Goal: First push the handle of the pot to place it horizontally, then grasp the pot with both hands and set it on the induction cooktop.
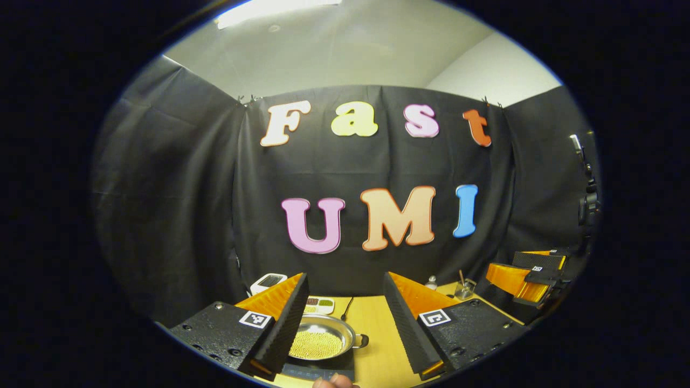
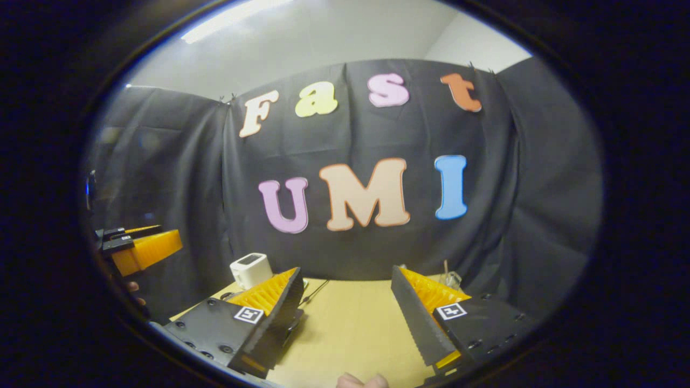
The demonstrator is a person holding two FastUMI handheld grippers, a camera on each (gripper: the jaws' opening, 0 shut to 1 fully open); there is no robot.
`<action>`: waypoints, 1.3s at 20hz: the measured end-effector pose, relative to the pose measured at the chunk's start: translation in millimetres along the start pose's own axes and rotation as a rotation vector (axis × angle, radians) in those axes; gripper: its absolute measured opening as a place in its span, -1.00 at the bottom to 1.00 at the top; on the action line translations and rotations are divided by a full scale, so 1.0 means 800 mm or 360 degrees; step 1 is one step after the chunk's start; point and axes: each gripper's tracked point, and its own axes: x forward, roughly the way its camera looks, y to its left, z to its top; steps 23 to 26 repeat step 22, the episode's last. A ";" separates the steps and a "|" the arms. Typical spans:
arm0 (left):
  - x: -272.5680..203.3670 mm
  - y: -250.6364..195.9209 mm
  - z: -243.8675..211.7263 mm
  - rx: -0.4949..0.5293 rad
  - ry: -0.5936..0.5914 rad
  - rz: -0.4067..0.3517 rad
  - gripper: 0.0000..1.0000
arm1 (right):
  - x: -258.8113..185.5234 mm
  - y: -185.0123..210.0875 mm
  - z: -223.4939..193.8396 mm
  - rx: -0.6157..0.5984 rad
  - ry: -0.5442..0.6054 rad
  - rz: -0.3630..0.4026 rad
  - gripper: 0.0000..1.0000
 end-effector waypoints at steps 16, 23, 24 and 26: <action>-0.068 -0.036 0.012 -0.0022 -0.0053 -0.0180 0.68 | -0.112 -0.001 0.047 -0.0030 -0.0131 -0.0130 0.99; -0.085 -0.039 0.014 -0.0051 -0.0068 -0.0176 0.67 | -0.129 -0.002 0.057 -0.0013 -0.0197 -0.0115 0.86; -0.085 -0.039 0.014 -0.0051 -0.0068 -0.0176 0.67 | -0.129 -0.002 0.057 -0.0013 -0.0197 -0.0115 0.86; -0.085 -0.039 0.014 -0.0051 -0.0068 -0.0176 0.67 | -0.129 -0.002 0.057 -0.0013 -0.0197 -0.0115 0.86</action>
